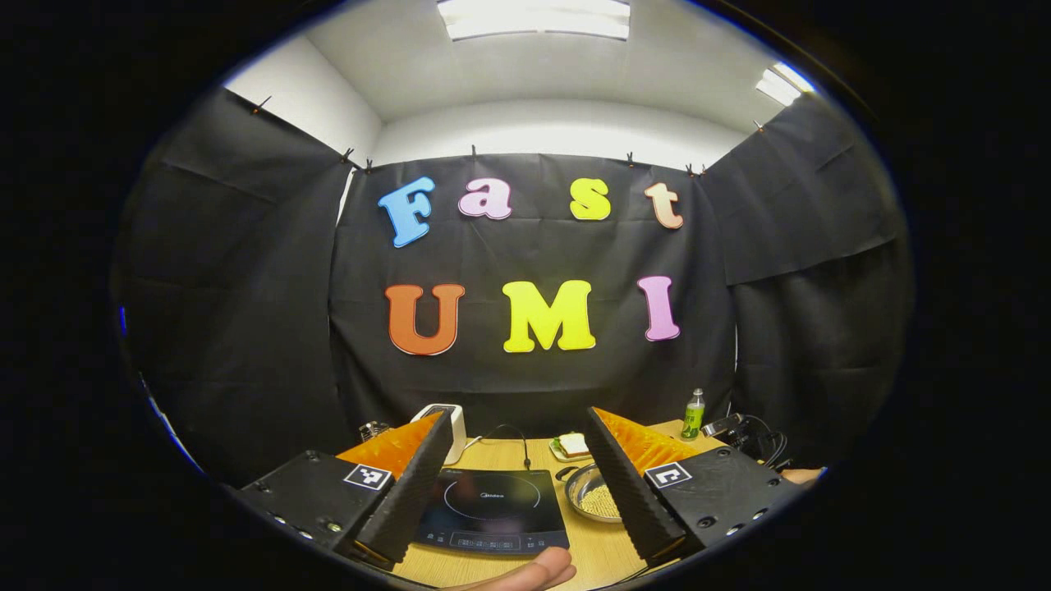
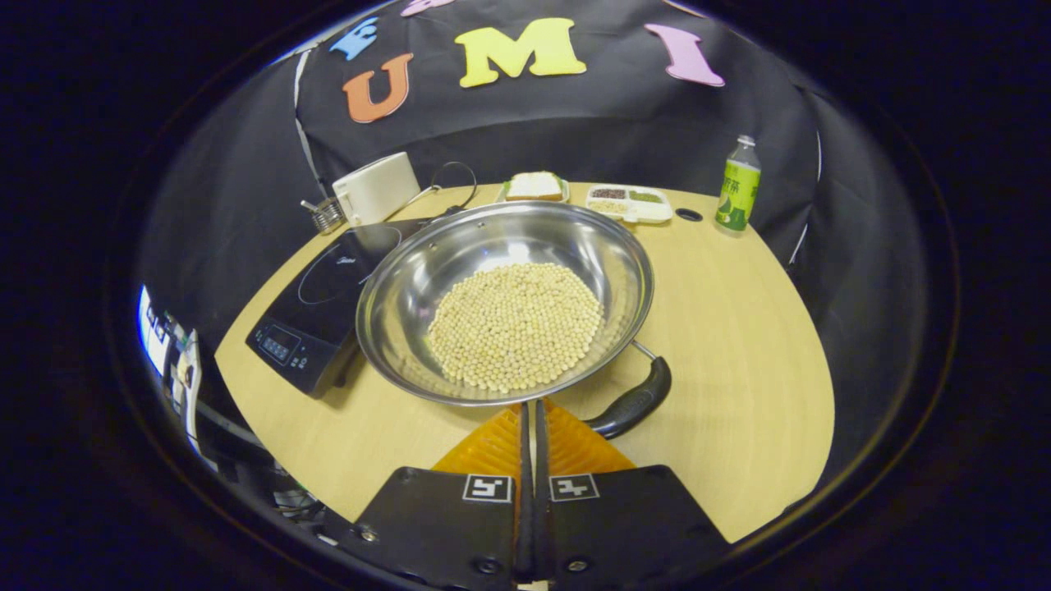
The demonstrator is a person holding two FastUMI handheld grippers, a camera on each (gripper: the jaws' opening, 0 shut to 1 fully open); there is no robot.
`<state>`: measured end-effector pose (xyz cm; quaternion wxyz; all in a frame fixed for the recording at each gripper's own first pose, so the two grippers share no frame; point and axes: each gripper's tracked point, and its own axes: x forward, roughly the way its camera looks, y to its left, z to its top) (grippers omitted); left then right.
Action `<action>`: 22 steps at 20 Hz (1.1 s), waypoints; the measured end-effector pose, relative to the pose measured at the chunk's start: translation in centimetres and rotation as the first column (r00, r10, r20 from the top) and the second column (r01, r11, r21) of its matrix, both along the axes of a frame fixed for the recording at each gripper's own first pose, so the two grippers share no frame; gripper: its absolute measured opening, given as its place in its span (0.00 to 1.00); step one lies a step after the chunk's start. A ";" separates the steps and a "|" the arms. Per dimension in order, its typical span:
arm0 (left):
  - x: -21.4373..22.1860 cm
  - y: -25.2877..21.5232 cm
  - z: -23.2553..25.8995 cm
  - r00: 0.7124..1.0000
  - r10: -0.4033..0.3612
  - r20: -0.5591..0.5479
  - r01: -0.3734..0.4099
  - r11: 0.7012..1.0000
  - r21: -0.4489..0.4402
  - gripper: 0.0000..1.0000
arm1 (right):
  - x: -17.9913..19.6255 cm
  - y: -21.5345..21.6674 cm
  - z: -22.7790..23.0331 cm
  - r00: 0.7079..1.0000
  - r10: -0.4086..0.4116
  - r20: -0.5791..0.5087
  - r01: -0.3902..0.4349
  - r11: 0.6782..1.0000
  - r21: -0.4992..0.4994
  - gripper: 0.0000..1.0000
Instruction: First push the handle of the pot to place it horizontally, then grasp the pot with both hands and set it on the induction cooktop.
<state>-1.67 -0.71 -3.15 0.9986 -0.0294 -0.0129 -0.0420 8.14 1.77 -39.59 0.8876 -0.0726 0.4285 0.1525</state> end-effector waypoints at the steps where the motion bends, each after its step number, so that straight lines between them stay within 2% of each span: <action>1: 0.0 -0.1 -0.2 1.000 -0.002 -0.004 0.002 1.000 -0.005 0.96 | 0.4 -0.5 0.0 1.000 0.000 0.011 0.000 1.000 -0.018 0.04; 6: 0.3 0.3 -1.0 1.000 0.020 -0.012 -0.020 1.000 0.004 0.96 | 2.2 -2.6 0.2 0.998 -0.011 0.055 0.016 0.997 -0.081 0.04; 7: 0.4 0.2 -1.3 1.000 0.018 -0.015 -0.018 1.000 0.007 0.96 | 2.6 -3.1 0.2 0.998 -0.019 0.065 0.024 0.996 -0.088 0.01; 8: 0.5 0.0 -1.5 1.000 0.013 -0.018 -0.013 1.000 0.007 0.96 | 3.2 -3.5 0.3 0.997 -0.029 0.075 0.036 0.995 -0.094 0.04; 9: 0.5 -0.2 -1.6 1.000 0.007 -0.020 -0.007 1.000 0.005 0.96 | 3.7 -4.0 0.3 0.996 -0.041 0.085 0.049 0.994 -0.098 0.00; 10: 0.6 -0.3 -1.8 1.000 0.006 -0.022 -0.005 1.000 0.003 0.96 | 4.2 -4.4 0.3 0.995 -0.050 0.092 0.059 0.993 -0.100 0.04; 14: 1.0 -0.6 -2.3 1.000 0.010 -0.027 -0.009 1.000 0.022 0.96 | 5.7 -5.4 0.2 0.989 -0.091 0.117 0.100 0.992 -0.079 0.04; 16: 1.7 -1.2 -2.6 0.999 -0.004 -0.036 0.005 0.999 0.033 0.96 | 6.3 -5.7 -0.1 0.987 -0.111 0.119 0.120 0.990 -0.072 0.00; 18: 2.4 -1.9 -3.3 0.998 -0.019 -0.056 0.021 0.999 0.038 0.96 | 6.8 -5.8 -0.7 0.986 -0.134 0.104 0.140 0.988 -0.060 0.04; 22: 4.6 -3.2 -4.9 0.994 -0.043 -0.100 0.046 0.999 0.026 0.96 | 8.4 -6.4 -0.8 0.979 -0.162 0.124 0.170 0.984 -0.057 0.01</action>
